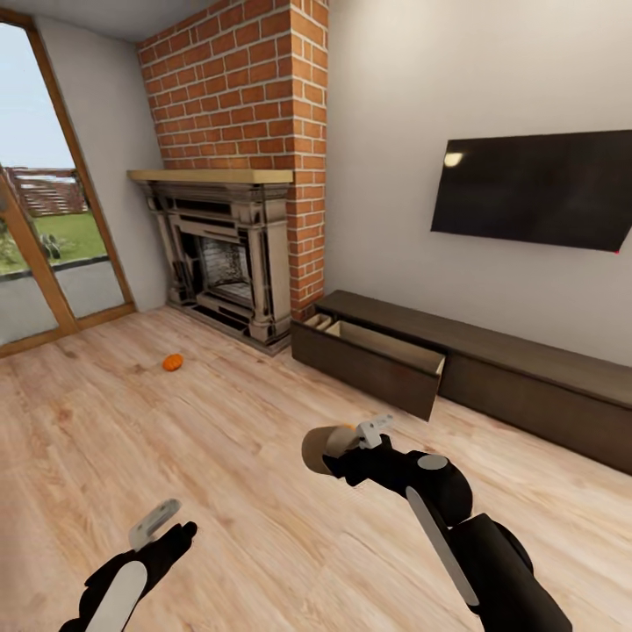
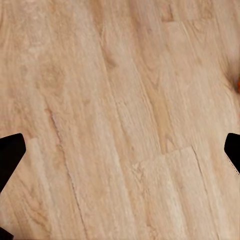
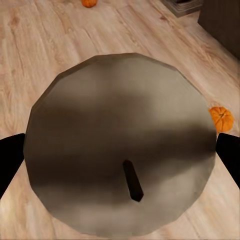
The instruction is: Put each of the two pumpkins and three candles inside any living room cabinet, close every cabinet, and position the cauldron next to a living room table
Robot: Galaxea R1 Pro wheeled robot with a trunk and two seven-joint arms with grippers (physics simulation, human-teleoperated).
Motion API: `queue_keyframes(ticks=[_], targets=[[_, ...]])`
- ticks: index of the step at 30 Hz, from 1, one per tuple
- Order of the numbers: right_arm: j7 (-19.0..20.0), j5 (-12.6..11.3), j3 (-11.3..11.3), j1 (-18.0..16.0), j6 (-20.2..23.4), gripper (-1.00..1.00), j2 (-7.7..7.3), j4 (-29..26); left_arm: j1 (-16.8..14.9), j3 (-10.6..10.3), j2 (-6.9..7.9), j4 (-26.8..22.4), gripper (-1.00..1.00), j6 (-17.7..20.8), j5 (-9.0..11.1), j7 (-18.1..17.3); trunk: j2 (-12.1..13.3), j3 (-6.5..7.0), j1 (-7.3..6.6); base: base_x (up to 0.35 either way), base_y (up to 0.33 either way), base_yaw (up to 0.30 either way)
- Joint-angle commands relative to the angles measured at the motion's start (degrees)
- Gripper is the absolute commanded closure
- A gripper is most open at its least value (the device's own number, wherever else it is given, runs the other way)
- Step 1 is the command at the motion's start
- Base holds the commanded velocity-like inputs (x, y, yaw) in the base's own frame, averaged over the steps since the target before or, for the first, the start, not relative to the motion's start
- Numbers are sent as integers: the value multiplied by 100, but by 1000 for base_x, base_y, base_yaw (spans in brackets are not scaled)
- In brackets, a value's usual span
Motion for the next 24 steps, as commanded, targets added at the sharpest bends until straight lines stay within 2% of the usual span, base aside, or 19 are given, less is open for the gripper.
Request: queue_keyframes(ticks=[1, 17, 24], targets=[[-17, -41, 3, -5, 25, 100, -4, -8, -5, -13, 4, -6, -100, 2, 44, 51, -3, -6, 3, 315, 45, 185], [-18, -41, -72, -5, -21, 100, -11, -8, -4, -19, -1, -6, -100, 2, 44, 51, -3, -6, 3, 325, 7, 29], [-17, -41, -102, -5, -10, 100, -7, -8, -3, -16, -3, -6, -100, 2, 44, 51, -3, -6, 3, 323, 95, 0]])
